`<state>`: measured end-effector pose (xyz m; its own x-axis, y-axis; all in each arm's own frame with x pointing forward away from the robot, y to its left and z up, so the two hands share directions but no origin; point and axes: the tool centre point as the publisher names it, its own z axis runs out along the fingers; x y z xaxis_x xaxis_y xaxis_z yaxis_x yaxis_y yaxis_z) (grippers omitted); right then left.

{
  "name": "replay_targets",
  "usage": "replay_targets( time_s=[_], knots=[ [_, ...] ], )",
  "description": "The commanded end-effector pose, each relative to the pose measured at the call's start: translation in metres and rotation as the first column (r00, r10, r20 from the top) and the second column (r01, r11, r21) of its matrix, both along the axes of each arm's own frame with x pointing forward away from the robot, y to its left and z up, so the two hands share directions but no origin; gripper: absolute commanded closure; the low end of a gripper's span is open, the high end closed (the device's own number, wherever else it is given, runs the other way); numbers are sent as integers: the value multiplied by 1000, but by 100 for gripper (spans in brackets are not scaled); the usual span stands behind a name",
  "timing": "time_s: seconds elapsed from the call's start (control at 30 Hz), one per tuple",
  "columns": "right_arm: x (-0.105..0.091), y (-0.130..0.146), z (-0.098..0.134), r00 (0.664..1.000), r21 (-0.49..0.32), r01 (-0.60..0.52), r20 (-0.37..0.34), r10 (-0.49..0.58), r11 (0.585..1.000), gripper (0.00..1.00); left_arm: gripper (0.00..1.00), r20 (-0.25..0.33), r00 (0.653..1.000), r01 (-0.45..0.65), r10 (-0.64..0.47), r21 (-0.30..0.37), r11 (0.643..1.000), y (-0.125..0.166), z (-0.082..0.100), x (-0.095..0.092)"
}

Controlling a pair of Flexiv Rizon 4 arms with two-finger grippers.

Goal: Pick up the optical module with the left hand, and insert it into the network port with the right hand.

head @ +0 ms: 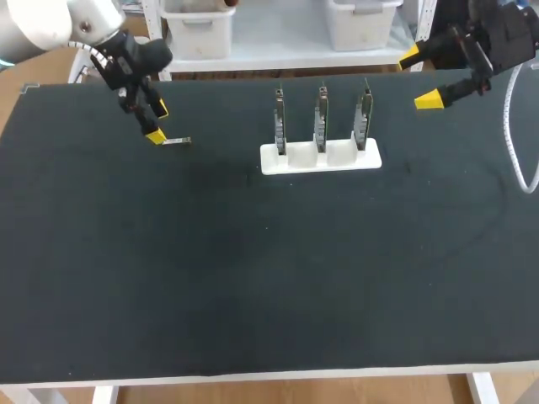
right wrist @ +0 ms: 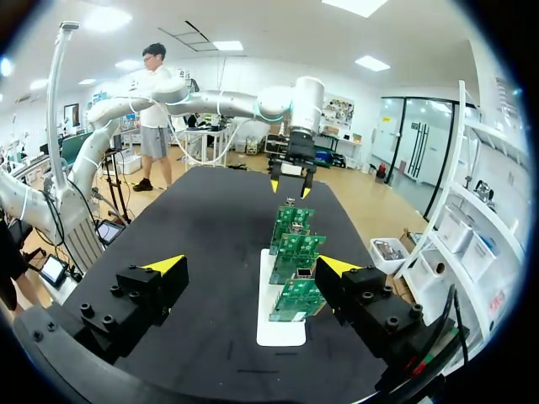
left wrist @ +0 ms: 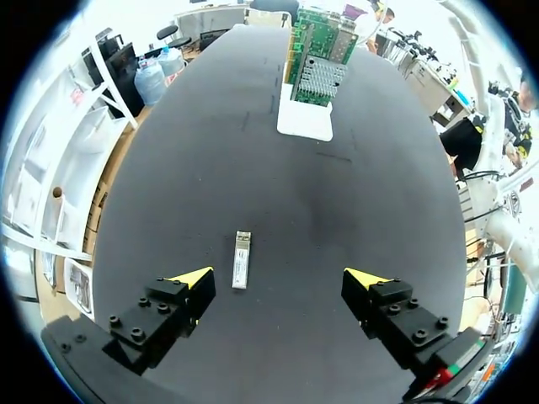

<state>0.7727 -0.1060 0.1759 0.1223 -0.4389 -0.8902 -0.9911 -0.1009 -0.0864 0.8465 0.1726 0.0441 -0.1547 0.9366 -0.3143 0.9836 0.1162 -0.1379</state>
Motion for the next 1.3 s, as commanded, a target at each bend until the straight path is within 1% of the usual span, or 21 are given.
replay_targets(
  time_s=[0.03,0.07,0.53,0.6,0.63,0.73,0.77,0.8,0.87,0.97,1.07,1.23,1.3],
  knots=[
    [0,0,0,1000,0,1,1,-1,1000,0,0,-50,998,29,-30,-22,999,-2,5,1],
    [0,0,0,1000,0,1,1,-1,1000,0,0,-42,997,57,-59,-62,996,-4,9,-2],
    [0,0,0,1000,0,1,1,-1,1000,0,0,-42,997,57,-59,-62,996,-4,9,-2],
    [0,0,0,1000,0,1,1,-1,1000,0,0,-14,999,49,-49,15,999,-6,19,6],
    [0,0,0,1000,0,1,1,-1,1000,0,0,-12,999,44,-44,58,997,-8,22,9],
    [0,0,0,1000,0,1,1,-1,1000,0,0,0,998,60,-61,119,991,-16,26,16],
    [0,0,0,1000,0,1,1,-1,1000,0,0,-2,998,55,-56,140,989,-18,25,17],
    [0,0,0,1000,0,1,1,-1,1000,0,0,-1,998,58,-58,145,988,-21,24,18],
    [0,0,0,1000,0,1,1,-1,1000,0,0,-10,997,74,-73,131,989,-25,18,20],
    [0,0,0,1000,0,1,1,-1,1000,0,0,-31,998,66,-63,122,990,-27,7,20],
    [0,0,0,1000,0,1,1,-1,1000,0,0,-50,998,49,-44,120,992,-24,-2,18],
    [0,0,0,1000,0,1,1,-1,1000,0,0,-62,998,19,-10,141,990,-12,-11,14],
    [0,0,0,1000,0,1,1,-1,1000,0,0,-57,998,9,0,149,989,-8,-13,13]
  ],
)
